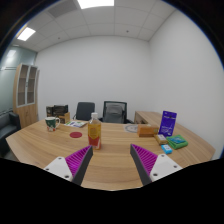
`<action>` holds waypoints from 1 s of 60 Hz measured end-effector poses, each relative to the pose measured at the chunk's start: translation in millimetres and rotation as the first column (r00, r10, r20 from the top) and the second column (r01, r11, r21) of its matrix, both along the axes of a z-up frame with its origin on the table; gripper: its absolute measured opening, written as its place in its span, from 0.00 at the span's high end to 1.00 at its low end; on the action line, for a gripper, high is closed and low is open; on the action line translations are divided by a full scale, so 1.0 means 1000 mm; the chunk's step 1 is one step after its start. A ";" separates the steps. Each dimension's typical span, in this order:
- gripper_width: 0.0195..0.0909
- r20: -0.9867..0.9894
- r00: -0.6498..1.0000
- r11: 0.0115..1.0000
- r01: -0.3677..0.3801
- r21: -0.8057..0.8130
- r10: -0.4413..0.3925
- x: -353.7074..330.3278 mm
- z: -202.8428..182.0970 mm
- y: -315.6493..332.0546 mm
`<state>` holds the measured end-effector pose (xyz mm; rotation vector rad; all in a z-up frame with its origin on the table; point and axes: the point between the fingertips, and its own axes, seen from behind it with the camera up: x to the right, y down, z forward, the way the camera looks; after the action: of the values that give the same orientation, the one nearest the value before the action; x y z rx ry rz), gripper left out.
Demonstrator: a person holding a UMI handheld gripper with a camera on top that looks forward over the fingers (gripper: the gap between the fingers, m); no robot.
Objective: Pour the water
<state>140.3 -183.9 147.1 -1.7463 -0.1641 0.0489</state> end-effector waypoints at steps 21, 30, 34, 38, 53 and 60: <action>0.09 -0.033 0.999 0.998 -0.040 -0.041 0.038 -0.109 -0.050 0.172; 0.09 -0.004 0.999 0.999 0.045 -0.027 -0.045 -0.114 -0.059 0.228; 0.08 -0.005 0.999 0.998 0.054 -0.031 -0.054 -0.119 -0.063 0.242; 0.09 -0.028 0.998 0.998 0.064 -0.028 -0.065 -0.131 -0.068 0.255; 0.66 0.039 0.974 0.975 0.223 0.016 -0.223 -0.100 -0.069 0.260; 0.66 0.181 0.963 0.980 0.196 0.044 -0.201 -0.116 -0.050 0.256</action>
<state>23.8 72.4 96.7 -1.7324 -0.1233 -0.2614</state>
